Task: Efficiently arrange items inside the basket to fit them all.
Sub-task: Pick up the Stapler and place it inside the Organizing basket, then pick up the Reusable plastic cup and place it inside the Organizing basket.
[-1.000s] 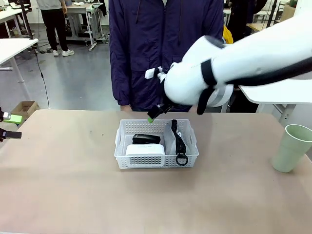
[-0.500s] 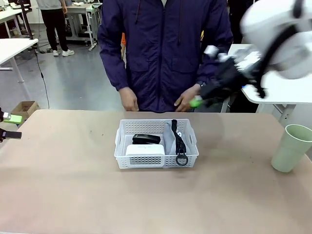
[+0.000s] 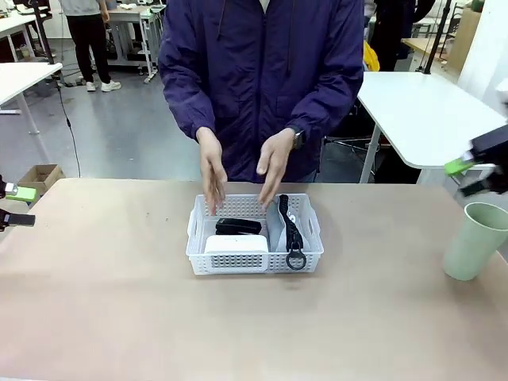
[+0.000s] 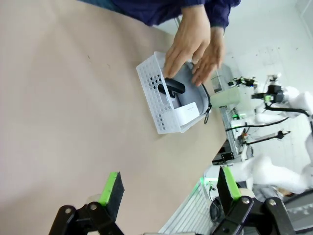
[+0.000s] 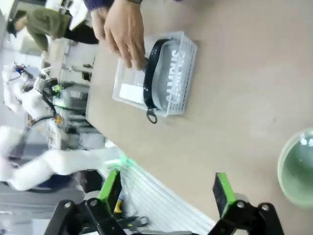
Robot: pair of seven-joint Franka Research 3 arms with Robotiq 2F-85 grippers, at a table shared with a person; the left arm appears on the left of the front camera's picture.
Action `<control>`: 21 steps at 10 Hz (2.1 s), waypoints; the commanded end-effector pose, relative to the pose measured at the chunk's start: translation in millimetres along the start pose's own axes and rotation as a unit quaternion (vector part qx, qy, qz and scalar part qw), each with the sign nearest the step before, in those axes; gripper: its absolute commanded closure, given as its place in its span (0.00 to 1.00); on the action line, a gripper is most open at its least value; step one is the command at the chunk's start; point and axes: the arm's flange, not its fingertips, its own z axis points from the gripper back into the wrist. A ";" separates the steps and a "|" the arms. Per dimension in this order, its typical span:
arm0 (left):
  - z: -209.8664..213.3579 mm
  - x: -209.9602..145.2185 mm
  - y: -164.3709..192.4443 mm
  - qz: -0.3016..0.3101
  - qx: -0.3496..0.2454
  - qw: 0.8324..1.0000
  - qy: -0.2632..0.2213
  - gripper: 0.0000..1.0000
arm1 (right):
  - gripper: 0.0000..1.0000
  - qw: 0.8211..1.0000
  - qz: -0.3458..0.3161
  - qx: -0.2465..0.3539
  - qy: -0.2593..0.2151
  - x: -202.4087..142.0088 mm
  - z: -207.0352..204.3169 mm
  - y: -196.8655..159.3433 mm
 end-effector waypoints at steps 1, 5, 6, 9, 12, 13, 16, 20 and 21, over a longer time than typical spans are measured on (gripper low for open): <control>-0.3 -5.6 -2.7 0.001 0.001 1.000 0.003 0.00 | 0.00 0.994 -0.082 0.040 -0.054 -25.6 39.9 -12.6; -0.3 -5.6 -2.7 0.001 0.001 1.000 0.003 0.00 | 0.00 0.968 -0.171 0.101 -0.155 -113.6 57.7 -80.0; -0.3 -5.6 -2.7 0.001 0.001 1.000 0.003 0.00 | 0.00 0.968 -0.174 0.084 -0.158 -124.0 53.9 -86.3; -0.3 -5.6 -2.7 0.001 0.001 1.000 0.003 0.00 | 0.00 0.970 -0.182 0.087 -0.133 -105.2 74.8 -90.8; -0.3 -5.6 -2.7 0.001 0.001 1.000 0.003 0.00 | 0.00 0.970 -0.182 0.087 -0.133 -105.2 74.8 -90.8; -0.3 -5.6 -2.7 0.001 0.001 1.000 0.003 0.00 | 0.00 0.970 -0.182 0.087 -0.133 -105.2 74.8 -90.8; -0.3 -5.6 -2.7 0.001 0.001 1.000 0.003 0.00 | 0.00 0.970 -0.182 0.087 -0.133 -105.2 74.8 -90.8; -0.3 -5.6 -2.7 0.001 0.001 1.000 0.003 0.00 | 0.00 0.970 -0.182 0.087 -0.133 -105.2 74.8 -90.8; -0.3 -5.6 -2.7 0.001 0.001 1.000 0.003 0.00 | 0.00 0.970 -0.182 0.087 -0.133 -105.2 74.8 -90.8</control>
